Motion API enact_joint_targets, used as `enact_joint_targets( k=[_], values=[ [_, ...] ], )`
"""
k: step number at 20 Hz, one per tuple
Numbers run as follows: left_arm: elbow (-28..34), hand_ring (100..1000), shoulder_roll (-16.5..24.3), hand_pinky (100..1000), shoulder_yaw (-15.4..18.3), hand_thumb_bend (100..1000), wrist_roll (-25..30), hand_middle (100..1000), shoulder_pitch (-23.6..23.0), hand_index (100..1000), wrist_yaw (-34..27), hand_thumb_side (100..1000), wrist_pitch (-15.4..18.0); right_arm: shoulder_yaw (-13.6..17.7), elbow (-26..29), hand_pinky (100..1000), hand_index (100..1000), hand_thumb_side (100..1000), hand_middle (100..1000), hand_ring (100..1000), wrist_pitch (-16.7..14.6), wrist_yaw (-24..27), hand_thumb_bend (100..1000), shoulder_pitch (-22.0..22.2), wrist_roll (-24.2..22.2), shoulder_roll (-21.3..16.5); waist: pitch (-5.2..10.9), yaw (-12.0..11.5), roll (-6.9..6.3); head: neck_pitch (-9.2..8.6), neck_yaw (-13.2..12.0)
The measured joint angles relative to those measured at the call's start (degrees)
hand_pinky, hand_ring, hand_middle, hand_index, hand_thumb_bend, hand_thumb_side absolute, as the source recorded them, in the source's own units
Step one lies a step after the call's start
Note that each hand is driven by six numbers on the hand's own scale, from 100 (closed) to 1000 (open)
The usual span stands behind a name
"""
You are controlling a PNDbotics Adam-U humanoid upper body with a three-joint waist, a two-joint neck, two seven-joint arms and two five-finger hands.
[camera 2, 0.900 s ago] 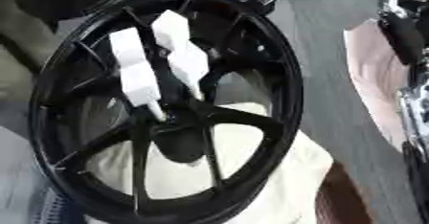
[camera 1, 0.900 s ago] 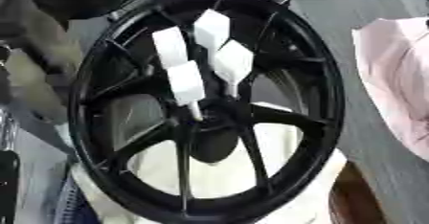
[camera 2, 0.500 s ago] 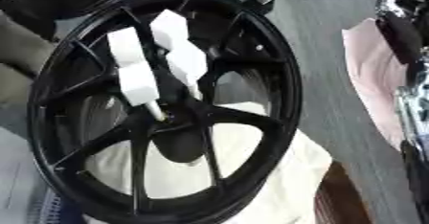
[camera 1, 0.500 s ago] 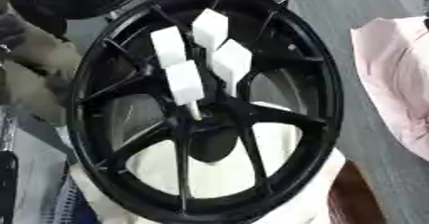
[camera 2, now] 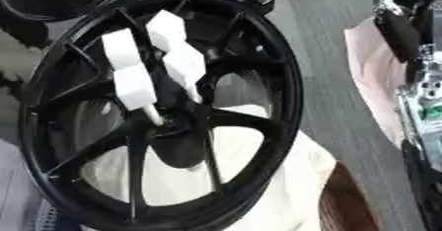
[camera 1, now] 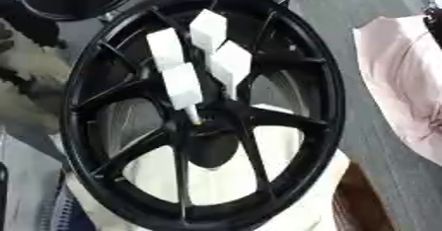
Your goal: Pull the pin out of the wheel hub.
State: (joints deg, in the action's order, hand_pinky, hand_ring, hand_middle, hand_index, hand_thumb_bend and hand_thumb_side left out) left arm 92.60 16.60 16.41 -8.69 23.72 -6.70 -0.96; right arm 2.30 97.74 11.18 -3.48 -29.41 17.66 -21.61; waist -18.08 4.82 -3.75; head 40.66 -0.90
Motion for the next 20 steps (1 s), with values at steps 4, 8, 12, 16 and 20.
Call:
enact_joint_targets(
  k=[4, 8, 12, 16, 20],
  values=[
    [0.0, 674, 0.04, 741, 0.0, 518, -0.01, 585, -0.3, 745, 0.02, 768, 0.0, -1.34, 0.61, 878, 843, 524, 814, 817, 0.56, -1.5, 176, -2.51, -2.18, -2.73, 0.0, 0.21, 0.51, 0.06, -0.72],
    [-0.02, 675, 0.46, 741, 0.01, 517, -0.01, 585, -1.05, 745, 0.26, 768, -0.01, -5.24, 2.09, 881, 845, 515, 813, 819, 0.78, -4.51, 204, -6.47, -5.55, -7.9, 0.02, 0.53, 1.56, 0.43, -1.53],
    [-0.03, 675, 1.37, 741, 0.02, 517, -0.04, 585, -1.62, 744, 0.54, 768, -0.03, -10.73, 2.79, 884, 847, 513, 812, 820, -1.15, -8.01, 215, -11.65, -9.16, -13.58, 0.45, 0.88, 2.47, 0.87, -1.81],
    [-0.04, 676, 2.12, 741, 0.02, 516, -0.04, 585, -2.11, 745, 0.8, 769, -0.05, -16.86, 2.71, 887, 848, 511, 810, 820, -3.65, -11.7, 203, -16.65, -12.97, -19.72, 0.9, 1.13, 3.07, 1.57, -1.3],
    [-0.25, 677, 2.77, 741, 0.02, 516, -0.01, 586, -2.54, 745, 1.24, 769, -0.07, -23.22, 2.33, 888, 849, 505, 810, 820, -7.11, -14.95, 199, -22.95, -16.89, -25.7, 1.11, 1.25, 4.22, 1.63, -0.25]
  ],
)
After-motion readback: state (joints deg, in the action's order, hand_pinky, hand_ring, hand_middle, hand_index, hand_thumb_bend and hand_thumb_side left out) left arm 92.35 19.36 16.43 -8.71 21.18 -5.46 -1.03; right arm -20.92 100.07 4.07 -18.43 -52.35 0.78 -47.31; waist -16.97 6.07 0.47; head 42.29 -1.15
